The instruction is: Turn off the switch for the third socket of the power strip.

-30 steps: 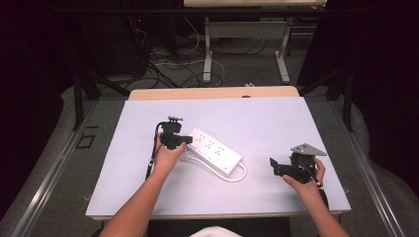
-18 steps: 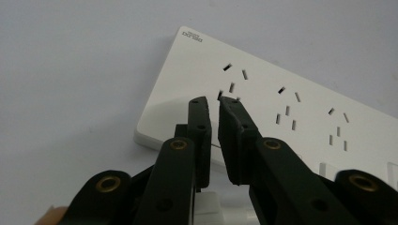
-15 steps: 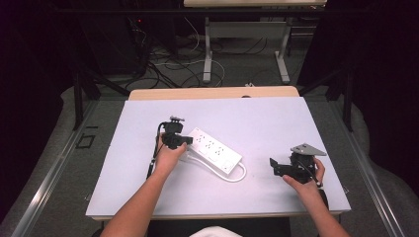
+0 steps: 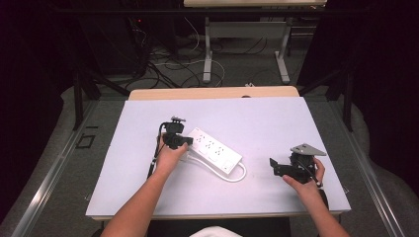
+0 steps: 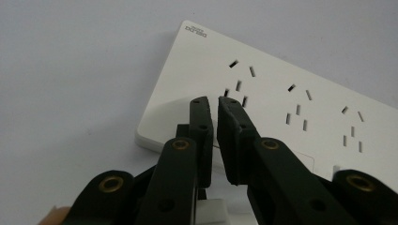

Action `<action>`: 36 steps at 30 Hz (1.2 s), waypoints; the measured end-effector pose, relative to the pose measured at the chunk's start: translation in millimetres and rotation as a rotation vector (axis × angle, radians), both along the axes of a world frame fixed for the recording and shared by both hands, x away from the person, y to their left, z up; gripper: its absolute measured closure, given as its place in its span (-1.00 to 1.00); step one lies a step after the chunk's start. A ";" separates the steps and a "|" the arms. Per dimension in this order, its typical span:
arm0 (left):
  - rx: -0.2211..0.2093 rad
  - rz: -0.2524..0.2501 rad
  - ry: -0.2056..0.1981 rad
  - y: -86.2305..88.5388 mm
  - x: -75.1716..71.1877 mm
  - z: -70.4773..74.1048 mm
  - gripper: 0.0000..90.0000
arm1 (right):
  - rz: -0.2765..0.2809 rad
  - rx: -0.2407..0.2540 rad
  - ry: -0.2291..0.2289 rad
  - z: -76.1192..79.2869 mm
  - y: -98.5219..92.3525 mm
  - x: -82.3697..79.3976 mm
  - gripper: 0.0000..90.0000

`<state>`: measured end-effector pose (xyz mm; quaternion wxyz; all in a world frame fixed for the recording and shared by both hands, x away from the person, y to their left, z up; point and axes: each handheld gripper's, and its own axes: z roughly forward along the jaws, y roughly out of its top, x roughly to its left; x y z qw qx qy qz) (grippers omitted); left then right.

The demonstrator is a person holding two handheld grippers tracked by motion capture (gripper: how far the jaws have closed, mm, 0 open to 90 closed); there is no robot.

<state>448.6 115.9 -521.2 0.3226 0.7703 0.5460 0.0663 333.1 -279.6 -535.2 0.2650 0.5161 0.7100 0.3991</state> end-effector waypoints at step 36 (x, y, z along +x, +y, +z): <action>0.023 -0.011 -0.015 0.0 0.0 -1.3 1.00 | 0.010 -0.008 -0.002 -0.2 0.4 0.2 -0.86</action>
